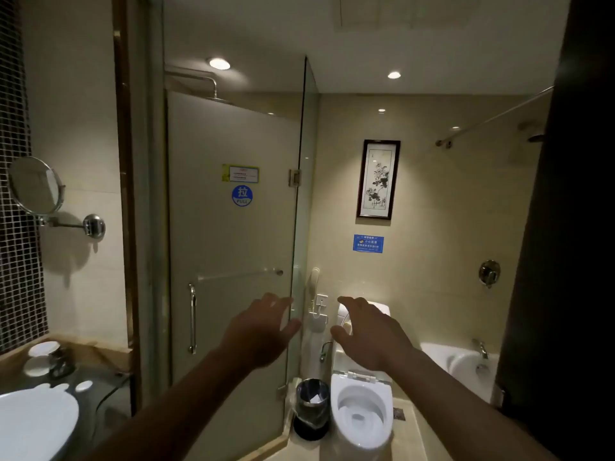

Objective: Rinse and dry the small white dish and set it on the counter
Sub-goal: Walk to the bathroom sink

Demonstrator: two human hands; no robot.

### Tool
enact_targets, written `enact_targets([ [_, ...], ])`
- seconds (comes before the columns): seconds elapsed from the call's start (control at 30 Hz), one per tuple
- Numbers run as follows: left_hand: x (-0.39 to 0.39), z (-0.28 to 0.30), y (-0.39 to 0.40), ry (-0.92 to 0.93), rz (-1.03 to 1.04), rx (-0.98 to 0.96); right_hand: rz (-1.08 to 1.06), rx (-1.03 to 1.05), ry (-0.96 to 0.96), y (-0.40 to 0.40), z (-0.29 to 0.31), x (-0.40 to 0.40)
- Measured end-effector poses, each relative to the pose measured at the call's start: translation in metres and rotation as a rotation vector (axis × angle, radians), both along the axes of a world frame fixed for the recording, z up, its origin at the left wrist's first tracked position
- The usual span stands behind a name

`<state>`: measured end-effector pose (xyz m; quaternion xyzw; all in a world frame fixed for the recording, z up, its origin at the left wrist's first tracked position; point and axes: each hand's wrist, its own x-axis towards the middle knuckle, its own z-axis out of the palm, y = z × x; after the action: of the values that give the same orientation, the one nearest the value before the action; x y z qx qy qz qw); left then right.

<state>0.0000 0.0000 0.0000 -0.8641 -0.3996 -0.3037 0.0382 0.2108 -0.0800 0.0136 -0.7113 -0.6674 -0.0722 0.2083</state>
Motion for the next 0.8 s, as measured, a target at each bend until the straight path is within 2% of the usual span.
enact_targets([
  [0.27, -0.024, 0.002, 0.065, 0.017, 0.123, 0.045, -0.007, -0.019, -0.097, 0.057, -0.003, -0.017],
  [0.47, -0.035, -0.009, 0.096, -0.008, 0.145, -0.051, 0.026, -0.025, -0.103, 0.092, -0.009, -0.033],
  [0.6, -0.042, -0.013, 0.112, -0.026, 0.163, -0.134, 0.068, -0.033, -0.177, 0.115, -0.015, -0.039],
  [0.8, -0.048, -0.010, 0.129, -0.002, 0.226, -0.099, 0.158, -0.035, -0.170, 0.153, -0.020, -0.042],
])
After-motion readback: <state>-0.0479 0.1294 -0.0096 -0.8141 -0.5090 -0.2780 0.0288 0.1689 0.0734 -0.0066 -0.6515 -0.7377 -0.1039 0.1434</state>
